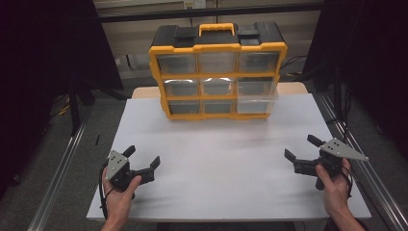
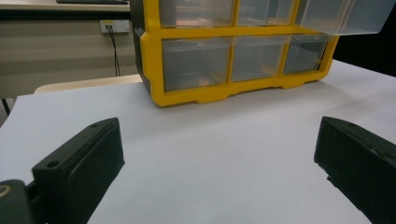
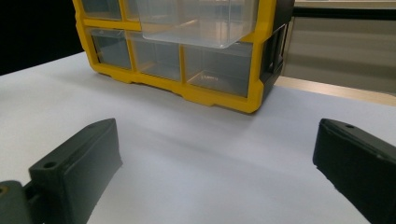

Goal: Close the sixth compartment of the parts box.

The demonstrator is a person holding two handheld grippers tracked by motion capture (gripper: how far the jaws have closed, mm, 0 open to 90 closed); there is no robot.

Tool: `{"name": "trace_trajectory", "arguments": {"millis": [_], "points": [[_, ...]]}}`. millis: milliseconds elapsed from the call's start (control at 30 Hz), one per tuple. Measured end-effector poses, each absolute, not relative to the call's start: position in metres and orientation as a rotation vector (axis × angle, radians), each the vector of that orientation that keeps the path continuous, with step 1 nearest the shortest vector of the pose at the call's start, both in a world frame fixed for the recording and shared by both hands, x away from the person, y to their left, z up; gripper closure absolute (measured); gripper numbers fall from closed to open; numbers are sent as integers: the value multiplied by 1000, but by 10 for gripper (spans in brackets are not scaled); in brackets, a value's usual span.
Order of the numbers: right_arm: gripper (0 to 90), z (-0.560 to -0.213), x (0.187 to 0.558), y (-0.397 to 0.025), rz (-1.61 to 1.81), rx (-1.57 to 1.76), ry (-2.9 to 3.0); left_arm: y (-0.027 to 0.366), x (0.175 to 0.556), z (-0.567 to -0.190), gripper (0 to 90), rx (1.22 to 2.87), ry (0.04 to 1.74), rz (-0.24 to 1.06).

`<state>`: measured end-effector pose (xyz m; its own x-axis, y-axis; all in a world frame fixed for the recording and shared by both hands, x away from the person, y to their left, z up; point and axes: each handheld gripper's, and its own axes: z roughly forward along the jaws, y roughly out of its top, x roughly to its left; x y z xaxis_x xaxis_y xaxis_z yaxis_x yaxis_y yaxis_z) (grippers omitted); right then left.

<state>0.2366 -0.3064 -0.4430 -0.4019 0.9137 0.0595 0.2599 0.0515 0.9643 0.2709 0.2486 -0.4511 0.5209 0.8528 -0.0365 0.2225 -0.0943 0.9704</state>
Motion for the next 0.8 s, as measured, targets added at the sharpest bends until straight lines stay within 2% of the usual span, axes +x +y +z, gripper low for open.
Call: {"name": "trace_trajectory", "arguments": {"millis": [800], "points": [[4, -450, 239, -296, 1457, 1107, 1860, 244, 271, -452, 18, 1641, 937, 680]]}}
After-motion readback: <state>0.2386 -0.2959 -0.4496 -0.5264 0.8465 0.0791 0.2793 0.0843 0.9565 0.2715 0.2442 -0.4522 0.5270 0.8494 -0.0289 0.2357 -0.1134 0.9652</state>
